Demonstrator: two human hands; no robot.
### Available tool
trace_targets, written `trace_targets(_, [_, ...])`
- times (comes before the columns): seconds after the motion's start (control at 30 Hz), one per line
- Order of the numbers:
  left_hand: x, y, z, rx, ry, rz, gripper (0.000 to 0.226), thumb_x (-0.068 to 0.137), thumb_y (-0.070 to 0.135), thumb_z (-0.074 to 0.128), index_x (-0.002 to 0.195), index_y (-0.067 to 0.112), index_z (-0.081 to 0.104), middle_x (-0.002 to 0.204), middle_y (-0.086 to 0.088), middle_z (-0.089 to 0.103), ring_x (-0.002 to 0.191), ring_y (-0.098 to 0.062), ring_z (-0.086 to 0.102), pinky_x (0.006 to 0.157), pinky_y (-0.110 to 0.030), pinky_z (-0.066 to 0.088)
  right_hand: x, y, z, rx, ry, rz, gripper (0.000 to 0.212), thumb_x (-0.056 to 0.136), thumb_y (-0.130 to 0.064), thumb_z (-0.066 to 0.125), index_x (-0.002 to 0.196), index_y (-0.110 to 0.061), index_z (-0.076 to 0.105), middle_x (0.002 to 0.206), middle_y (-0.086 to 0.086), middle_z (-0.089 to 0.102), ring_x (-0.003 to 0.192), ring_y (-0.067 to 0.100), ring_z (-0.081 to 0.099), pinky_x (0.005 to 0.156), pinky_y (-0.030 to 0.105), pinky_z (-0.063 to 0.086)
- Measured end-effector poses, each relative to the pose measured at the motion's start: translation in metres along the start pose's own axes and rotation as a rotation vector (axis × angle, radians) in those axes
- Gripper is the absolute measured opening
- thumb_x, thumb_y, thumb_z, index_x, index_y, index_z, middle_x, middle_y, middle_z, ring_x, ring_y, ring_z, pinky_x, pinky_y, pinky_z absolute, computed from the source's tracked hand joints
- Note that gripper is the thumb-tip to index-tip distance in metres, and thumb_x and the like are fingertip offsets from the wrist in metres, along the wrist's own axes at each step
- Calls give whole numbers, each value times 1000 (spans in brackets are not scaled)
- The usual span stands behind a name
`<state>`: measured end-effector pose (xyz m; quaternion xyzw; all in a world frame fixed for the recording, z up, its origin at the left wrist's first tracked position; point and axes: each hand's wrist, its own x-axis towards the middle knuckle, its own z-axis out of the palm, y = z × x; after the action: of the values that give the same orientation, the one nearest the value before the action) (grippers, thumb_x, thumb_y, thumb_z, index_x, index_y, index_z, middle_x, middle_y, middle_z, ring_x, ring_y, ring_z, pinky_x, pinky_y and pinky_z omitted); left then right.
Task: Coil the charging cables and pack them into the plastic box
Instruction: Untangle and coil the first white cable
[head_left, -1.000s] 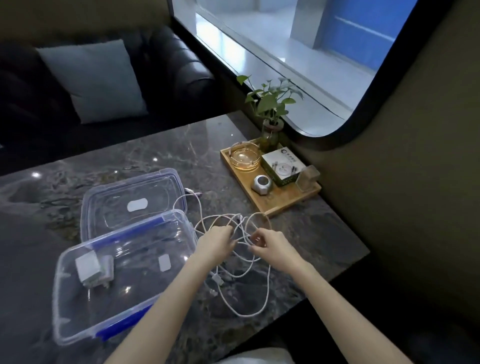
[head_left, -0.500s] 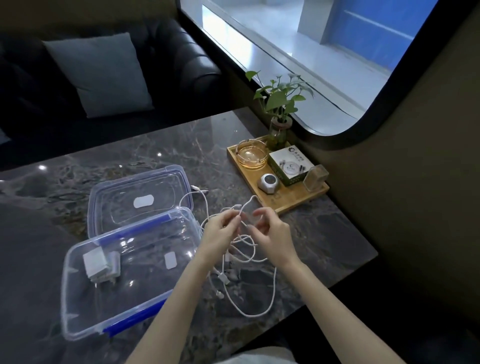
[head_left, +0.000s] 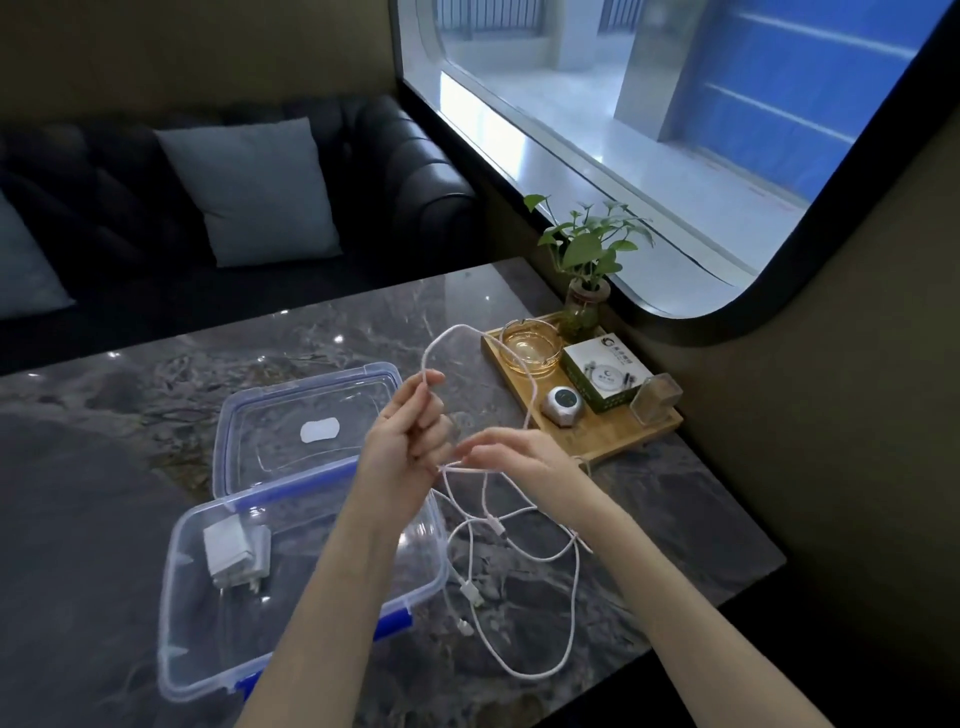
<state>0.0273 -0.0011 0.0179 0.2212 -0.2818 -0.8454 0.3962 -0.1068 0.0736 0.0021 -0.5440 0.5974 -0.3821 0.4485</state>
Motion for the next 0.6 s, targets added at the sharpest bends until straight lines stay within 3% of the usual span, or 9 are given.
trace_targets(0.07, [9,6,-5,-33,64,19,25,94,13,33,84,13,56,42,9,36,28,1,27,26,-10,19,0,6,4,-223,-11,-40,21,86,-31,60,95,-16,71,86,5,72,77,10,63,72,26,50])
trace_targets(0.13, [16,8,-13,-7,143,38,26,97,13,32,87,11,56,45,7,42,30,0,30,28,-10,23,-1,9,4,-269,49,-91,17,88,-22,60,93,-11,72,79,7,70,69,11,61,66,24,48])
trace_targets(0.2, [18,8,-21,28,200,15,26,97,16,34,92,7,58,53,3,53,38,-3,45,36,-13,40,-2,6,2,-143,122,-97,15,89,-17,59,93,-11,71,74,2,69,64,2,59,62,15,46])
trace_targets(0.27, [15,1,-26,95,196,-87,33,98,25,34,98,6,61,67,-4,66,61,-13,63,61,-24,55,-2,-1,-3,73,169,-77,14,88,-10,57,93,-13,70,74,3,68,64,2,62,64,16,51])
trace_targets(0.37, [0,-20,-27,358,97,-243,42,97,31,29,108,7,62,96,-8,71,94,-20,64,83,-32,49,0,-13,-7,429,222,17,14,87,-6,57,93,-10,69,74,8,70,66,12,68,64,21,57])
trace_targets(0.43, [-12,-35,-21,527,-9,-264,36,96,26,33,110,12,63,106,-5,71,101,-17,65,85,-27,50,4,-19,-10,629,265,114,12,85,-8,60,93,-6,69,69,7,71,64,16,69,62,25,58])
trace_targets(0.5, [-20,-48,-16,749,-86,-240,24,94,17,43,108,17,63,103,0,70,97,-13,65,83,-19,51,9,-23,-13,770,267,172,14,87,-10,57,94,-4,67,64,4,70,61,16,68,61,26,58])
trace_targets(0.6, [-22,-64,-19,1054,-106,-107,22,90,6,52,108,13,63,90,-1,67,77,-9,64,62,-13,49,14,-31,-17,839,250,198,19,94,-12,47,97,-2,64,56,1,64,52,11,61,52,21,53])
